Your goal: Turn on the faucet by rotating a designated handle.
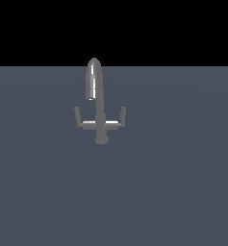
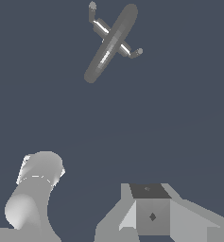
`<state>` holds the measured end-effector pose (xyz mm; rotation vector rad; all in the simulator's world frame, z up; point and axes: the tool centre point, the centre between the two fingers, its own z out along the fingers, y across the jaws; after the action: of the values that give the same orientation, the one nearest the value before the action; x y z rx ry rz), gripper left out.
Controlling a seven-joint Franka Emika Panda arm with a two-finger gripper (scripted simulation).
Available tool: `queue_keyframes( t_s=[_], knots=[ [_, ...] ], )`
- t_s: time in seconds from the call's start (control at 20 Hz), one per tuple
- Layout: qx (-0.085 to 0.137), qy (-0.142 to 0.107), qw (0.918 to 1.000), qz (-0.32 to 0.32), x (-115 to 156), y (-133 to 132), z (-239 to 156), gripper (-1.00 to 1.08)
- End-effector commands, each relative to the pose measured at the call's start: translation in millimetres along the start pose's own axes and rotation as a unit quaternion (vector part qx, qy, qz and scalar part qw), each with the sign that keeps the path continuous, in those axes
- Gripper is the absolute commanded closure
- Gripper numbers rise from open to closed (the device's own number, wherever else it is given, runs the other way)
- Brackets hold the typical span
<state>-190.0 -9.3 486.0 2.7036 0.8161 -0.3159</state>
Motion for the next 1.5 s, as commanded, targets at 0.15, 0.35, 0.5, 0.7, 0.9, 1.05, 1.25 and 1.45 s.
queue_keyframes(
  t_s=[0.15,0.35,0.5,0.7,0.9,1.05,1.25,1.45],
  knots=[
    [-0.024,-0.052,0.9942,-0.092,17,8,5,1.08],
    [-0.036,-0.089,0.9829,-0.157,31,14,9,1.08],
    [-0.044,-0.117,0.9706,-0.205,42,18,12,1.08],
    [-0.050,-0.154,0.9496,-0.269,57,23,16,1.08],
    [-0.054,-0.189,0.9234,-0.330,72,27,20,1.08],
    [-0.054,-0.215,0.9007,-0.374,85,29,24,1.08],
    [-0.052,-0.248,0.8666,-0.430,102,32,29,1.08],
    [-0.048,-0.279,0.8286,-0.483,119,34,34,1.08]
  ],
)
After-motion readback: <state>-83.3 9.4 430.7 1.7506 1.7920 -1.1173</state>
